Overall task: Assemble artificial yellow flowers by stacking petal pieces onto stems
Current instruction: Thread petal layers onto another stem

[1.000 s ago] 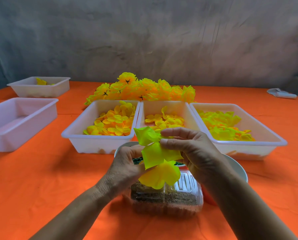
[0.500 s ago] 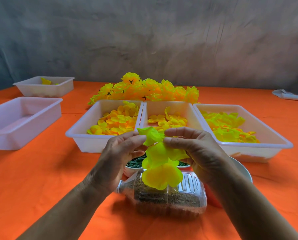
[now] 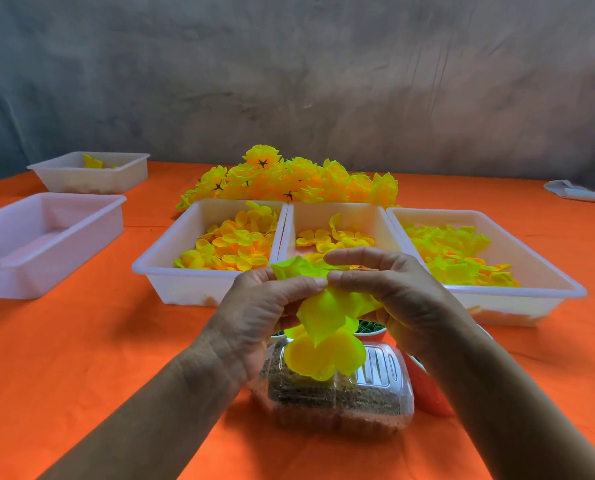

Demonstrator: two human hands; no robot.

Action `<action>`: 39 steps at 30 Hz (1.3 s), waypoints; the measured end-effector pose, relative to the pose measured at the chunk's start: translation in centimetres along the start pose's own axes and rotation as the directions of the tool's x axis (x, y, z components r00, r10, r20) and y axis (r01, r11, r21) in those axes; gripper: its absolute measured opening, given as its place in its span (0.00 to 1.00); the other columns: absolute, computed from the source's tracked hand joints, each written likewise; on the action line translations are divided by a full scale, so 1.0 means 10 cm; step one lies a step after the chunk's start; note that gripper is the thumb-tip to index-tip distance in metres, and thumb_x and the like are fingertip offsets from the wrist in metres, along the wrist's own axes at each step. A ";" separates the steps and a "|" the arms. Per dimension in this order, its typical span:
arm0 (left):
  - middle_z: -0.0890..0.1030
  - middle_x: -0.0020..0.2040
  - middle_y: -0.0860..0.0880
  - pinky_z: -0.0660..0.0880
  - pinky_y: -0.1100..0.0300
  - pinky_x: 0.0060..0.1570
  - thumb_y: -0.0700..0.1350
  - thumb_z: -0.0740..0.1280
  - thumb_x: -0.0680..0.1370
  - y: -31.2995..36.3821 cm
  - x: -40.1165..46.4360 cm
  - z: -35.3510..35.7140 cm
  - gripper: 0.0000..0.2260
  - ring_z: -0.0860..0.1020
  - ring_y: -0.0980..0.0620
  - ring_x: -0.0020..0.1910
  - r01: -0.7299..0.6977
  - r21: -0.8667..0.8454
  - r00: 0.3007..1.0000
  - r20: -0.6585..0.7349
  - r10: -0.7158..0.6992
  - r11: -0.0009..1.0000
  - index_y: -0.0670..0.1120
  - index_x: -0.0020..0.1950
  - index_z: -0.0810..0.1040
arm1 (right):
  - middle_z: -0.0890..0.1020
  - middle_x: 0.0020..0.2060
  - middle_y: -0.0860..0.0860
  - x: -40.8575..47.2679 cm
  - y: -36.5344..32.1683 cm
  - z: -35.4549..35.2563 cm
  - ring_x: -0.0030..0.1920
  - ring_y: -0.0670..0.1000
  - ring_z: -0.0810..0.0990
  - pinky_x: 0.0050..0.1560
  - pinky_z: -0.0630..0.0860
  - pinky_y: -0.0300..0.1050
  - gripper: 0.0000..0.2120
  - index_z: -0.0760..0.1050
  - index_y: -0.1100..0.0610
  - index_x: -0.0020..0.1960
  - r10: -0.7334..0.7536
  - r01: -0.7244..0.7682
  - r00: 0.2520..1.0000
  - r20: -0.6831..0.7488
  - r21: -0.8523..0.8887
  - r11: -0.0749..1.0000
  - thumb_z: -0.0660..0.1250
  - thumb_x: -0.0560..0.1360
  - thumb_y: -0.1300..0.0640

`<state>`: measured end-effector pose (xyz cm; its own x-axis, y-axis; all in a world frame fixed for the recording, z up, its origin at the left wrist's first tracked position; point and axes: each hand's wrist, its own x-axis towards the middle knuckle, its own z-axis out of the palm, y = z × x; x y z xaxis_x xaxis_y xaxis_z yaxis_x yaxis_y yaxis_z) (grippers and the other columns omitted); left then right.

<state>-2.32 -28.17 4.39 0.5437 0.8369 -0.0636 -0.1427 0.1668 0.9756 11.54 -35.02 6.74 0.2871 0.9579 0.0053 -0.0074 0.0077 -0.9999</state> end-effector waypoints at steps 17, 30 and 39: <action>0.80 0.39 0.43 0.75 0.59 0.33 0.49 0.75 0.51 0.01 0.09 -0.03 0.21 0.76 0.46 0.37 0.103 0.010 0.994 0.027 -0.104 0.995 0.44 0.41 0.81 | 0.83 0.41 0.56 0.10 -0.08 0.01 0.40 0.54 0.80 0.43 0.77 0.48 0.10 0.82 0.55 0.46 0.145 -0.144 0.986 0.079 -0.019 0.989 0.68 0.70 0.68; 0.79 0.29 0.50 0.72 0.63 0.29 0.42 0.72 0.70 -0.03 0.10 -0.06 0.03 0.73 0.55 0.25 0.157 0.095 0.988 -0.006 -0.157 0.983 0.45 0.41 0.79 | 0.82 0.42 0.59 0.12 0.00 -0.01 0.40 0.56 0.80 0.47 0.75 0.52 0.13 0.79 0.56 0.50 0.166 -0.165 0.984 0.057 -0.029 0.986 0.70 0.69 0.68; 0.81 0.32 0.48 0.68 0.69 0.21 0.44 0.75 0.62 -0.01 0.08 -0.10 0.07 0.76 0.56 0.29 0.091 0.175 0.993 -0.087 -0.076 0.980 0.42 0.37 0.83 | 0.82 0.49 0.62 0.12 -0.02 -0.08 0.46 0.59 0.81 0.56 0.75 0.59 0.18 0.79 0.58 0.53 0.147 -0.136 0.981 0.125 -0.089 0.987 0.71 0.64 0.67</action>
<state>-2.67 -26.96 4.02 0.4788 0.8639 -0.1560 0.0538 0.1485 0.9874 12.69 -34.16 6.94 0.1610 0.9769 -0.1405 0.0387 -0.1485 -0.9882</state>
